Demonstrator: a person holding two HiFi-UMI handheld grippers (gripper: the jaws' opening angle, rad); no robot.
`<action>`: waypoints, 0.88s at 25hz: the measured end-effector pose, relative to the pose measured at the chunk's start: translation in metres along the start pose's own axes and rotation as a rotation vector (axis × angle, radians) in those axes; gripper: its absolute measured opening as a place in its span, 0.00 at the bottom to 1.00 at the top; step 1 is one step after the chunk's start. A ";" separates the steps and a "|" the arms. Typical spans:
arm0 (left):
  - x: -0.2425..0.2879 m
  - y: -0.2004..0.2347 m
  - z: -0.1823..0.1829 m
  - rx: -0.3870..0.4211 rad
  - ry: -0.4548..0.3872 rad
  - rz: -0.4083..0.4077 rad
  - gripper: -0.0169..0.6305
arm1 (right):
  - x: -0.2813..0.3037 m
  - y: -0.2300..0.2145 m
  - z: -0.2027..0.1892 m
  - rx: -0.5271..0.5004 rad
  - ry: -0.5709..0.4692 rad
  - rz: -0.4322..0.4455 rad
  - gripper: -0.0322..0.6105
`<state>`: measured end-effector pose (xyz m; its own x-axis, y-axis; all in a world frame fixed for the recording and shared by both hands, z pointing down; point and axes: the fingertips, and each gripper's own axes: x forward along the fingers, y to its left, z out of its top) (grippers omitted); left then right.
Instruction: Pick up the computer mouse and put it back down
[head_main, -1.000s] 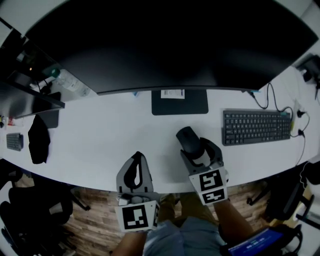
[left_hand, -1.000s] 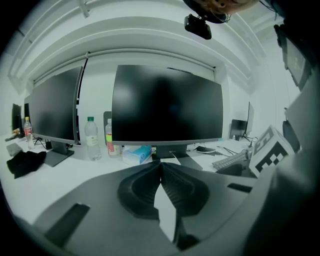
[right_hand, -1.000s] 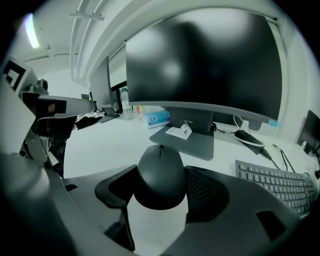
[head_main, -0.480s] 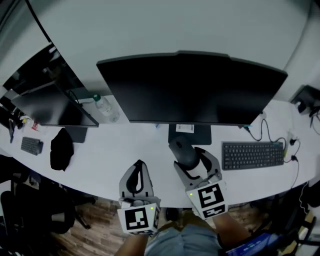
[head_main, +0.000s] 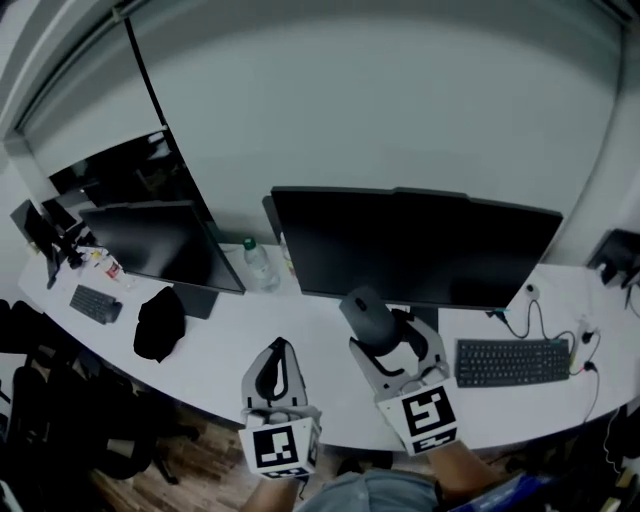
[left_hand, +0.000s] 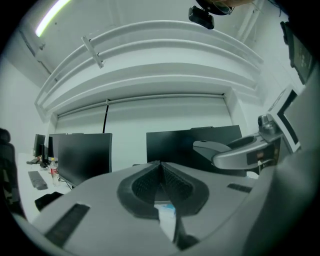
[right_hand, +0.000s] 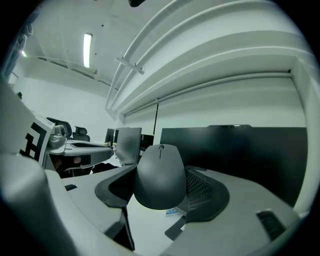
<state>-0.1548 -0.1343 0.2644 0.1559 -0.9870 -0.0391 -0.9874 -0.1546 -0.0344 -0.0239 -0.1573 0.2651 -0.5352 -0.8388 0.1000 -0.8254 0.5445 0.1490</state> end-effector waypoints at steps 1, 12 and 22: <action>-0.002 0.003 0.002 0.001 -0.007 0.007 0.04 | 0.001 0.002 0.004 -0.005 -0.009 0.003 0.52; -0.005 0.020 0.002 -0.004 -0.017 0.056 0.04 | 0.015 0.012 0.008 -0.017 -0.017 0.037 0.52; -0.003 0.028 -0.021 -0.022 0.050 0.074 0.04 | 0.031 0.016 -0.020 0.007 0.056 0.057 0.52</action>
<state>-0.1833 -0.1362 0.2841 0.0814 -0.9966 0.0090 -0.9966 -0.0815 -0.0115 -0.0501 -0.1740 0.2906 -0.5710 -0.8045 0.1634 -0.7951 0.5915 0.1342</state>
